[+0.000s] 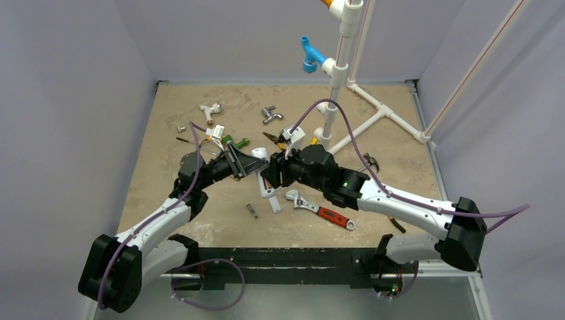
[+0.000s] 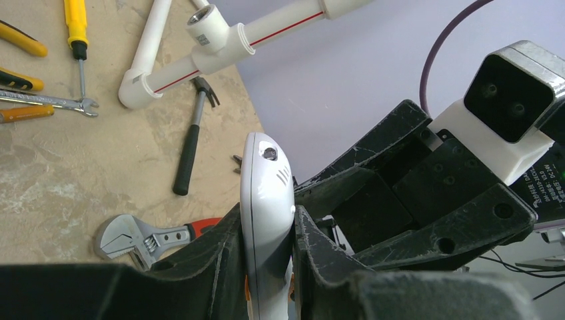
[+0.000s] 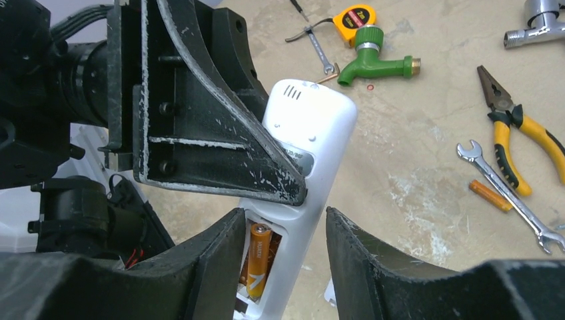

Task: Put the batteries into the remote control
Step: Load the battery into the remote control.

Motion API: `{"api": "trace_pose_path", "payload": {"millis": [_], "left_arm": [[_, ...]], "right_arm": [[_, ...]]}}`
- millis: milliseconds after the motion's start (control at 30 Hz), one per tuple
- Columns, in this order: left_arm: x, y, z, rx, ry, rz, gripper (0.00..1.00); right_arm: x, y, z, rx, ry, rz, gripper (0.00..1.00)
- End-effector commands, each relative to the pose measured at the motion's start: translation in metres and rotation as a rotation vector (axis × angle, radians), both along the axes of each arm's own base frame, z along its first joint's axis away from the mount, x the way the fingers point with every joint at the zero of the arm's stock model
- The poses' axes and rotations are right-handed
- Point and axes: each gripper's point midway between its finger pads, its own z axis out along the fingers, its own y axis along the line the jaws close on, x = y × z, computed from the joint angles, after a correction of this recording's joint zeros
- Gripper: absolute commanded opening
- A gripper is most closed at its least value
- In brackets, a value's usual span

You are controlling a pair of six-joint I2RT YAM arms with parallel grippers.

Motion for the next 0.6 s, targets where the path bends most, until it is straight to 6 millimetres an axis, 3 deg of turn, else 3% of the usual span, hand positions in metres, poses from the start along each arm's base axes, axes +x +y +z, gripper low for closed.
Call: {"api": "trace_pose_path", "payload": {"millis": [0, 567], "left_arm": [[0.0033, -0.0025, 0.025, -0.02, -0.098, 0.0, 0.0], [0.0041, -0.0025, 0.0249, -0.02, -0.099, -0.001, 0.0]], "right_arm": [[-0.0044, 0.0043, 0.0176, 0.031, 0.022, 0.021, 0.46], [-0.0077, 0.0076, 0.018, 0.042, 0.029, 0.042, 0.39]]}}
